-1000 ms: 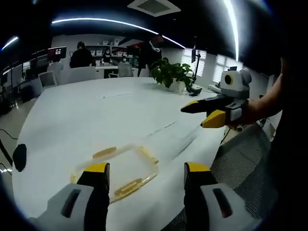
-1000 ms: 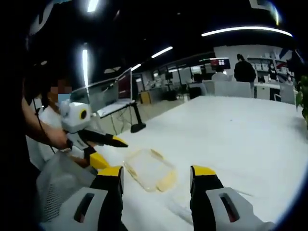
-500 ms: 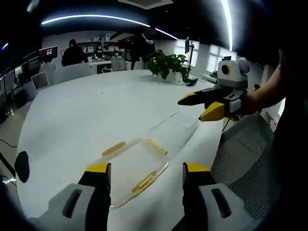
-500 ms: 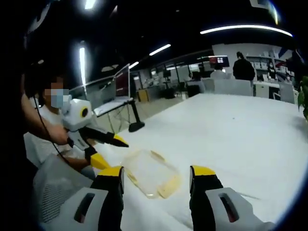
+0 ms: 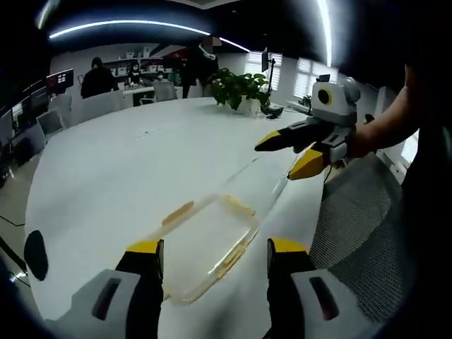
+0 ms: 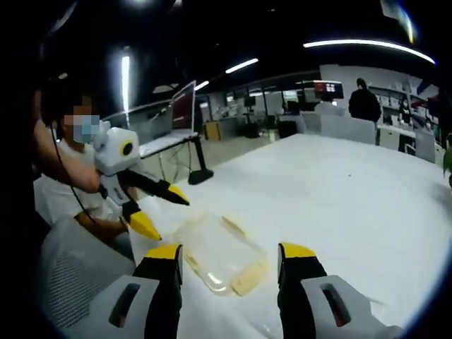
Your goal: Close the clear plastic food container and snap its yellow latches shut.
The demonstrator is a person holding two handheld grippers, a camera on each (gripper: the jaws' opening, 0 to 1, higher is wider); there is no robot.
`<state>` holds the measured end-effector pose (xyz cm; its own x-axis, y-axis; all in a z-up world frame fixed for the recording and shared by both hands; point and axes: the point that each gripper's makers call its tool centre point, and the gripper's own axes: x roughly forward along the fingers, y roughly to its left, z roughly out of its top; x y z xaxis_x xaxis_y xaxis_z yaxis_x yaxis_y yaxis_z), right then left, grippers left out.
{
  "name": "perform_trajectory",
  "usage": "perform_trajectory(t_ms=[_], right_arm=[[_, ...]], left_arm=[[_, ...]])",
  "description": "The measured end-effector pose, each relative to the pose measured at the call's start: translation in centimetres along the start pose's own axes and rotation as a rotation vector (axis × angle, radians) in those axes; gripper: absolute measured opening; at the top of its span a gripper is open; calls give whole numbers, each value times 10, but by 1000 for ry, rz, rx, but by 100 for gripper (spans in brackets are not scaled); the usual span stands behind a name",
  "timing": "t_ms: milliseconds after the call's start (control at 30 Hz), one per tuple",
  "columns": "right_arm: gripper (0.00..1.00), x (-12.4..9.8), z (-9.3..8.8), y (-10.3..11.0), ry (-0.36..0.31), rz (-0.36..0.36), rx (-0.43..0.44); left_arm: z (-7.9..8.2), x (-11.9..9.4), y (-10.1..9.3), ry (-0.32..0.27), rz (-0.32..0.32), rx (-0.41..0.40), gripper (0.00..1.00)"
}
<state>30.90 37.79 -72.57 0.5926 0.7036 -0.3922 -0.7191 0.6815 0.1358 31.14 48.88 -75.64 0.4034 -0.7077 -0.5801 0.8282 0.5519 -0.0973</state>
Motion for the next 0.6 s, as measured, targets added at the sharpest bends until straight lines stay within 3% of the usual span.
perform_trajectory(t_ms=[67,267,600], right_arm=[[54,7,-1,1,8,-2,1],[54,17,-2,1,26,-8,-14],[53,23,-15,-4,88,-19,-67]], left_arm=[[-5,-4,4,14,-22,-20,59],[-8,-4,12,32,-50,31,59],[-31,-1,19,116,-111,95,59]])
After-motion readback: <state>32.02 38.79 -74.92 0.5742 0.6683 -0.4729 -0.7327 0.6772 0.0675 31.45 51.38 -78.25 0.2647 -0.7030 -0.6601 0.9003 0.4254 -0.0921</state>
